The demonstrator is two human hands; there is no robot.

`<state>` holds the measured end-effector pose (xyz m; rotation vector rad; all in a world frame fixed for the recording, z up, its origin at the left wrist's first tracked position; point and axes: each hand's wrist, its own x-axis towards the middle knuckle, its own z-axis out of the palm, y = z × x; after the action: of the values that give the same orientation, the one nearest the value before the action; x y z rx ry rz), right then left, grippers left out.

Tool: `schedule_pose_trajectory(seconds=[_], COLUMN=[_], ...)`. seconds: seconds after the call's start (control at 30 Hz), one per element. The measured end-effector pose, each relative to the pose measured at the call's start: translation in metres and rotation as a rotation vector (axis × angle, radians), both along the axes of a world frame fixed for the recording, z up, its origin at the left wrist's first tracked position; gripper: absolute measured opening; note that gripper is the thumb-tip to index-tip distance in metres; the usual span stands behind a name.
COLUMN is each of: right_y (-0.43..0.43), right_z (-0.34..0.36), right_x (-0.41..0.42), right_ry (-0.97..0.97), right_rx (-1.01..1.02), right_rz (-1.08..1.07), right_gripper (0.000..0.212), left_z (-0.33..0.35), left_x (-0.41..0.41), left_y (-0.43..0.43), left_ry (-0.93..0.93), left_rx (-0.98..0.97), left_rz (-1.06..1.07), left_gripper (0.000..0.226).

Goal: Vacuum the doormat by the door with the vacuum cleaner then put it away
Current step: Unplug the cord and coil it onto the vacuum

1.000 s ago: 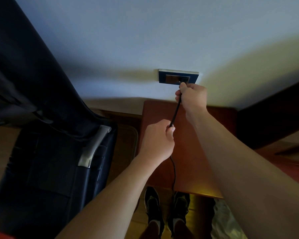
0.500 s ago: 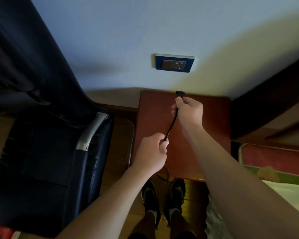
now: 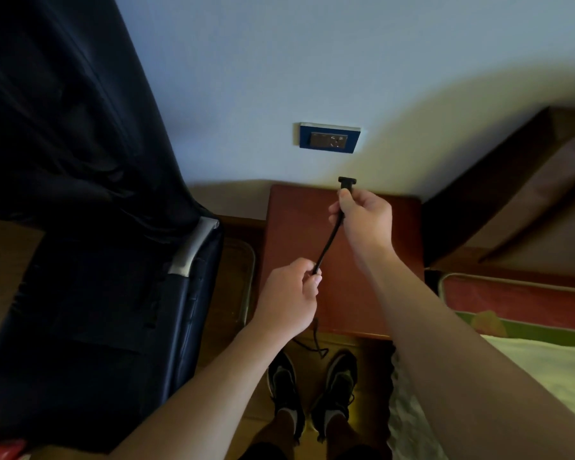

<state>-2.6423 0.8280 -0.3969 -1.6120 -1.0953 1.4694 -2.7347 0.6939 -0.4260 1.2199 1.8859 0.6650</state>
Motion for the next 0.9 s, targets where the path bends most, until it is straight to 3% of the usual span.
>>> schedule_pose_trajectory(seconds=[0.5,0.9], right_y=[-0.045,-0.108], right_z=[0.102,0.190], right_x=[0.033,0.071], right_ry=[0.108,0.160], right_rx=[0.123,0.245], right_rz=[0.056,0.194], right_gripper=[0.020,0.019], left_z=[0.090,0.167], left_x=[0.031,0.076], left_y=[-0.046,-0.114], left_ry=[0.004,0.111], left_rx=[0.132,0.254], left_rz=[0.055,0.106], left_gripper=[0.013,0.010])
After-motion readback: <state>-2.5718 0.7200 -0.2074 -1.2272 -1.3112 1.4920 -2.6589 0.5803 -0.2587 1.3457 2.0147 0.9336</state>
